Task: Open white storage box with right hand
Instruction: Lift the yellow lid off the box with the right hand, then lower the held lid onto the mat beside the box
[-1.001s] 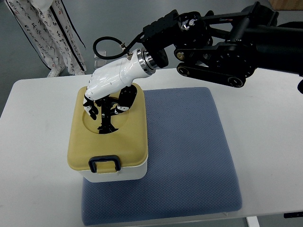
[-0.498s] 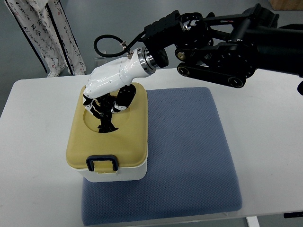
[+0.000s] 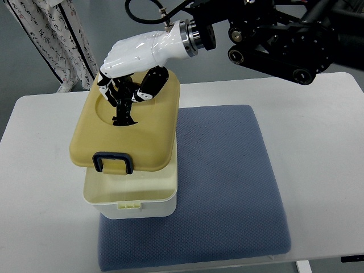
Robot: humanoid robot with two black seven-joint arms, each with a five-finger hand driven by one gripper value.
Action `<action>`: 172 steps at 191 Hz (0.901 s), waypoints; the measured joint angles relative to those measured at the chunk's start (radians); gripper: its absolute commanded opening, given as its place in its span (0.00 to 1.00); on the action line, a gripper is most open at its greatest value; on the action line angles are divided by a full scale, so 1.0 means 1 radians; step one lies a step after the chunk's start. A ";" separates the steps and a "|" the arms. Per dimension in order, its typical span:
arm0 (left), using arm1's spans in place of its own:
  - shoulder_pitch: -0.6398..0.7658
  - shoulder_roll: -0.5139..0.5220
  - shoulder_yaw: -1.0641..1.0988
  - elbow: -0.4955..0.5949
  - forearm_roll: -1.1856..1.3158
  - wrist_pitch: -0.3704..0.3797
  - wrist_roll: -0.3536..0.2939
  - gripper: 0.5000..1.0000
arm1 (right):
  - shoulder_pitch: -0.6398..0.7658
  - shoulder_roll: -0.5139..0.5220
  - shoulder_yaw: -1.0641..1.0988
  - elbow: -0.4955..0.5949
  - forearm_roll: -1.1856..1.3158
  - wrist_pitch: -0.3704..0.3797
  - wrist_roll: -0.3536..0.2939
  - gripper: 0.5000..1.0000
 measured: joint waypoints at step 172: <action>0.000 0.000 0.000 0.000 0.000 0.000 0.000 1.00 | -0.513 -0.354 0.152 -0.071 -0.004 -0.170 0.000 0.00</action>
